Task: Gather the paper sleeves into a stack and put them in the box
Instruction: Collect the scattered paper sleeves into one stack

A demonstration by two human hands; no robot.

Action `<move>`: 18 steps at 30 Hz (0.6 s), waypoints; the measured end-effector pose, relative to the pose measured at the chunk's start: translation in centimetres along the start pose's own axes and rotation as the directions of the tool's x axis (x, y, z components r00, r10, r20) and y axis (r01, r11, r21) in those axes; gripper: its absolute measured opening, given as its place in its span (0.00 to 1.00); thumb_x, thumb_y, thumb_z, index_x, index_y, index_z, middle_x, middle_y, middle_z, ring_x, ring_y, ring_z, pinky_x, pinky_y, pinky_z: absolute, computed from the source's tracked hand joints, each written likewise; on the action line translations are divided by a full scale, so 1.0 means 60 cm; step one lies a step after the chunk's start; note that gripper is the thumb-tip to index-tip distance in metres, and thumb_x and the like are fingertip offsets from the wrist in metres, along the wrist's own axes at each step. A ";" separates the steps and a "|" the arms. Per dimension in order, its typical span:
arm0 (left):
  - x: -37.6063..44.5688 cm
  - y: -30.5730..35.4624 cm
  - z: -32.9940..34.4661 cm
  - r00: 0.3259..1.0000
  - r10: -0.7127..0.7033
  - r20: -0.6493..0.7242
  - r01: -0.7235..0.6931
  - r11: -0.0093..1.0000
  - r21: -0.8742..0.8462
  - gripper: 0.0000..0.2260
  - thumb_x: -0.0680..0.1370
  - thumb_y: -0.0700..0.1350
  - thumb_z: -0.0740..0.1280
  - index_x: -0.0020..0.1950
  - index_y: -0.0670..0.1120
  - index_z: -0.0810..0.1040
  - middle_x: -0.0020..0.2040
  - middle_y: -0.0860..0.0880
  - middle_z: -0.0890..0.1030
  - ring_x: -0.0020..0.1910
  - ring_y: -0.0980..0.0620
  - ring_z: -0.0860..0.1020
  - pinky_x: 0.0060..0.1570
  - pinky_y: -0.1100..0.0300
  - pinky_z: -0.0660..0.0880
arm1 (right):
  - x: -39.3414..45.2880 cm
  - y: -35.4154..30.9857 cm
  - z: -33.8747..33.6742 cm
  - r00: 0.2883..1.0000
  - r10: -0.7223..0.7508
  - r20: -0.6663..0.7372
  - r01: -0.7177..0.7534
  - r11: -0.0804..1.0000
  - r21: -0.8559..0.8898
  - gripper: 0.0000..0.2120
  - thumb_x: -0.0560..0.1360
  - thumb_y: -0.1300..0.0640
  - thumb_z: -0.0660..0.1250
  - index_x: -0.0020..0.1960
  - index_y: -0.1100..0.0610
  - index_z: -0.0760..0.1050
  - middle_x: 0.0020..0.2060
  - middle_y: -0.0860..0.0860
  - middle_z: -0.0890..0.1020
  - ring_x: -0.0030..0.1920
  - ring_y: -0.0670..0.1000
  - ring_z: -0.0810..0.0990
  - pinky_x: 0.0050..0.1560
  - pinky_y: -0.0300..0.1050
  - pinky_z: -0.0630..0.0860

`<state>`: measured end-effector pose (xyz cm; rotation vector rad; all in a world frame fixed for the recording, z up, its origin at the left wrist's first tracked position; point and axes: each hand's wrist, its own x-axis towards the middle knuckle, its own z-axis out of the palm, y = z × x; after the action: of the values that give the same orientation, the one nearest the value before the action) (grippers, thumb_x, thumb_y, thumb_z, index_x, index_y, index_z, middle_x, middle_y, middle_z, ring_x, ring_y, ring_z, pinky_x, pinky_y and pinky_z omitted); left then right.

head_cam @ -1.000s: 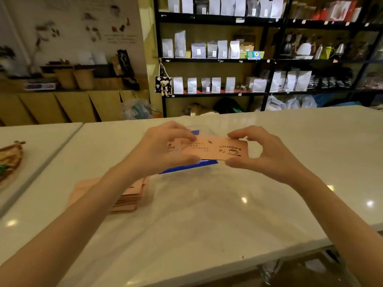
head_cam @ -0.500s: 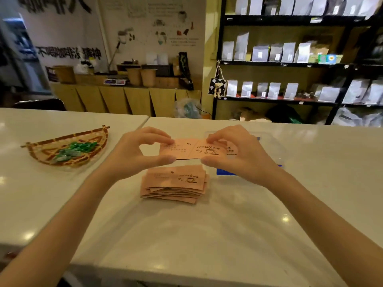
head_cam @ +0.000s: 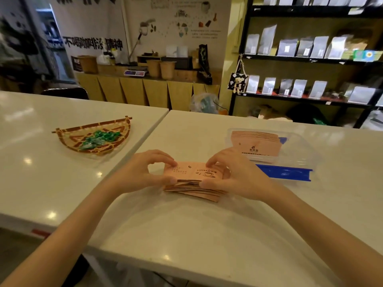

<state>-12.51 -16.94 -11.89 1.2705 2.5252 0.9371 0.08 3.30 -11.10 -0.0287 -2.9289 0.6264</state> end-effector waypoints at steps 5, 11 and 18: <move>0.022 0.004 -0.020 0.997 -0.053 0.057 0.058 0.993 -0.104 0.13 0.71 0.57 0.62 0.53 0.56 0.75 0.53 0.62 0.72 0.52 0.66 0.71 0.49 0.68 0.67 | 0.026 -0.004 -0.028 0.997 0.038 0.066 -0.052 0.973 0.225 0.16 0.75 0.46 0.57 0.59 0.49 0.72 0.58 0.45 0.75 0.55 0.43 0.70 0.54 0.38 0.68; 0.075 0.010 -0.026 0.875 -0.270 0.401 0.266 0.962 0.067 0.27 0.72 0.60 0.60 0.68 0.53 0.62 0.67 0.51 0.68 0.62 0.51 0.67 0.61 0.57 0.66 | 0.071 -0.007 -0.046 0.891 0.163 0.424 -0.229 0.967 0.110 0.22 0.75 0.45 0.57 0.68 0.47 0.62 0.67 0.48 0.69 0.64 0.50 0.68 0.62 0.43 0.64; 0.105 0.011 -0.024 0.780 -0.275 0.562 0.220 0.961 0.165 0.31 0.68 0.60 0.67 0.68 0.52 0.64 0.63 0.54 0.71 0.57 0.55 0.70 0.58 0.61 0.72 | 0.081 -0.013 -0.048 0.791 0.212 0.574 -0.250 0.968 -0.014 0.25 0.73 0.47 0.62 0.67 0.52 0.64 0.64 0.50 0.71 0.55 0.49 0.72 0.56 0.42 0.72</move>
<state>-16.60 -12.47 -9.58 1.0043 2.1729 0.3026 -4.28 3.97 -7.52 -0.2385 -3.5211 0.9008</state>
